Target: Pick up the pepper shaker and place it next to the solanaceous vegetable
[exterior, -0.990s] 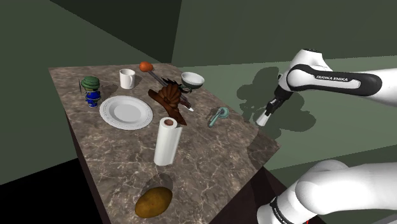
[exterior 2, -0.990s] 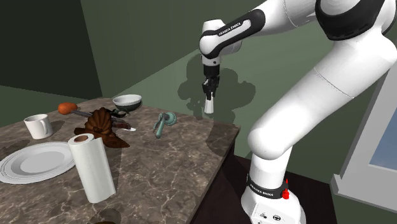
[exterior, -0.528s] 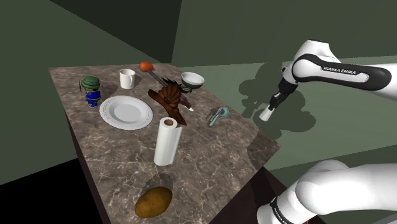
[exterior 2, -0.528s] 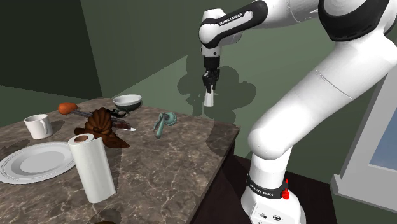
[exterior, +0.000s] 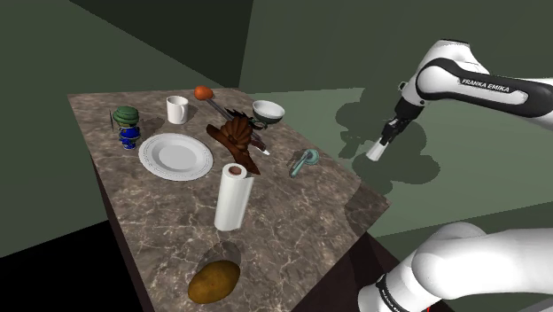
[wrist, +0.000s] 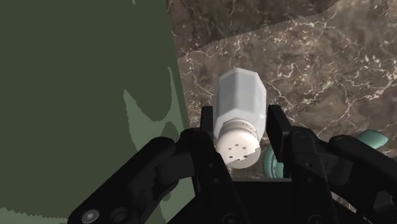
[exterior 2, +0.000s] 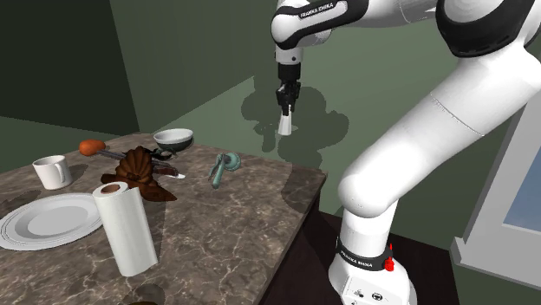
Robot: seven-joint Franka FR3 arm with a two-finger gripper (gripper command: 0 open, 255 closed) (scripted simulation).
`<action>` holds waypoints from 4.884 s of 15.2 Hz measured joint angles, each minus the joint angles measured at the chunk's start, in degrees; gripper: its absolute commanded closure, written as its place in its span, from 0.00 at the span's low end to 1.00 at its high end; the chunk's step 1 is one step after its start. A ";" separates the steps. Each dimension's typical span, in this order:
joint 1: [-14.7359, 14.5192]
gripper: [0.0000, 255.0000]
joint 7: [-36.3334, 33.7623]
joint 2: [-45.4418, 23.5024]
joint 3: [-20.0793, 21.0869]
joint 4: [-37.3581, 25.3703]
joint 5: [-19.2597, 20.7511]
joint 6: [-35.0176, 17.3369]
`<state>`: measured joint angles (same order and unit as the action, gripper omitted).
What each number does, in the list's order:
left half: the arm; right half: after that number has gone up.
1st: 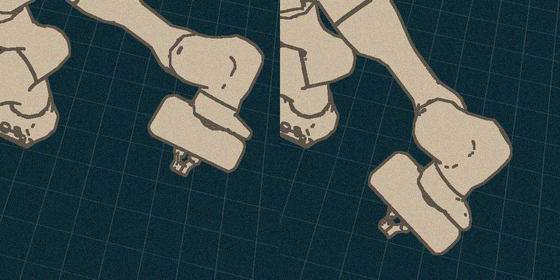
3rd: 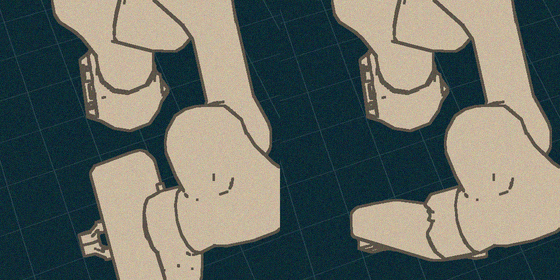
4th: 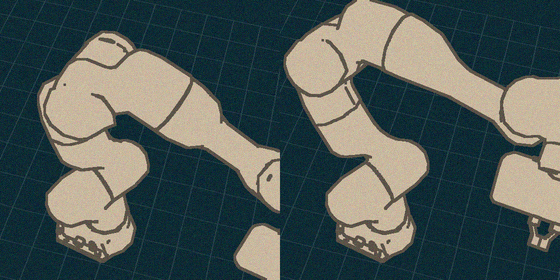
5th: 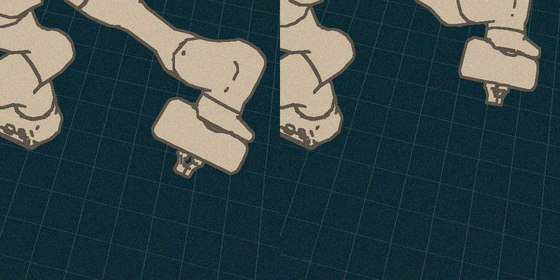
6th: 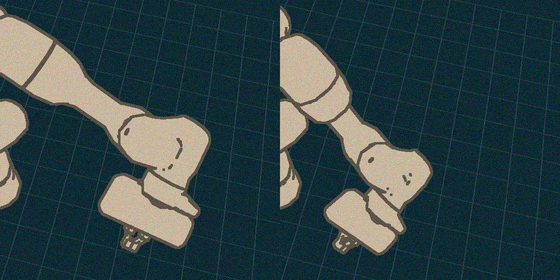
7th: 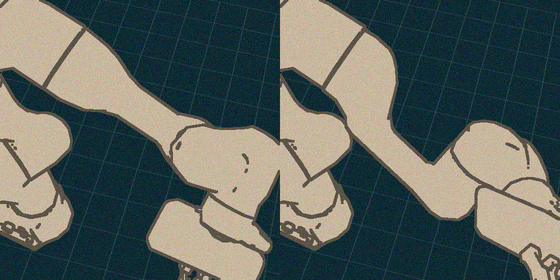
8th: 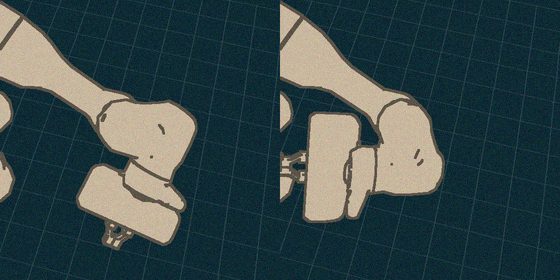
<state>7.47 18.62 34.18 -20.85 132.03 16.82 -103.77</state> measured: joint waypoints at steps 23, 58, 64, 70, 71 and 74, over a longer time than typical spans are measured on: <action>-10.98 1.00 -30.38 -4.69 25.60 -2.47 -12.53 2.44; -25.25 1.00 -68.22 -49.49 47.95 -45.18 -3.87 6.40; -24.95 1.00 -68.87 -49.47 47.83 -40.57 -3.70 1.88; -24.75 1.00 -69.60 -49.95 47.63 -36.32 -3.24 -2.73; -24.74 1.00 -69.71 -50.03 47.60 -35.80 -3.15 -3.33; -24.79 1.00 -70.18 -50.82 47.45 -34.42 -2.66 -5.36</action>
<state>-17.33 -51.55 -16.64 26.60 97.61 14.16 -109.13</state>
